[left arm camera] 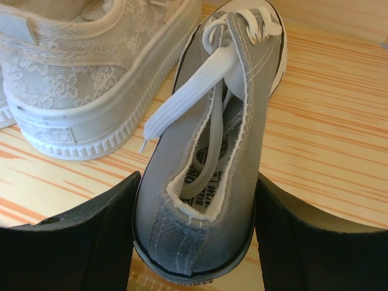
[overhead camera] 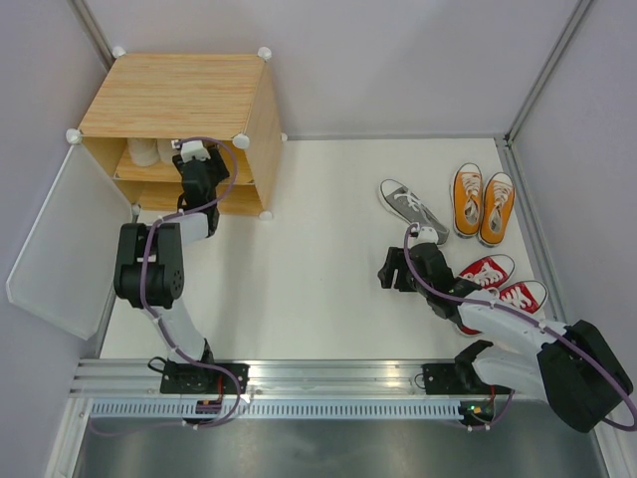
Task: Place and organize the shoes in the shoe cabinet
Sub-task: Place the shoe in the shoe cabinet.
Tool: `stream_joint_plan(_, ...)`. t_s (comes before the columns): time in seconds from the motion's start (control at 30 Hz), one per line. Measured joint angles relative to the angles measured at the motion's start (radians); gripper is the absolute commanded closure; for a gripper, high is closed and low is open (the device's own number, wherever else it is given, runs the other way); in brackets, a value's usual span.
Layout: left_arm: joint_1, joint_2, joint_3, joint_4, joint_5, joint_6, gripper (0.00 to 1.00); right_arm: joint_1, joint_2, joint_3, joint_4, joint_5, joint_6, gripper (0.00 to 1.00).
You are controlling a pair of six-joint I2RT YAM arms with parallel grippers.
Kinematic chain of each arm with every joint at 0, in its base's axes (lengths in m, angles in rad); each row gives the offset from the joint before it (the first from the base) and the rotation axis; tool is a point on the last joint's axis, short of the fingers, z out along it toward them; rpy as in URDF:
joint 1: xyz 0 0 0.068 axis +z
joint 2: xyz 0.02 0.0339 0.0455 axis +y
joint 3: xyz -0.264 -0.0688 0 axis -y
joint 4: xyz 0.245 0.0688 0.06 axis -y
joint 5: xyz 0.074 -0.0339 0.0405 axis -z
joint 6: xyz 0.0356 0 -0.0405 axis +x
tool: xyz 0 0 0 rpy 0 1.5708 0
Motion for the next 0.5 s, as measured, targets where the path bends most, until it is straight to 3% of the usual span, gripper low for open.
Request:
stream_joint_plan(0.4,0.0,0.032,0.056,-0.039,-0.006,-0.033,0.98,0.0,0.014,0.0,0.005,0.004,-0.002,0.25)
stream_joint_plan(0.5,0.0,0.033,0.056,-0.038,-0.004,-0.037,0.71,0.0,0.018,0.0,0.005,0.008,-0.002,0.25)
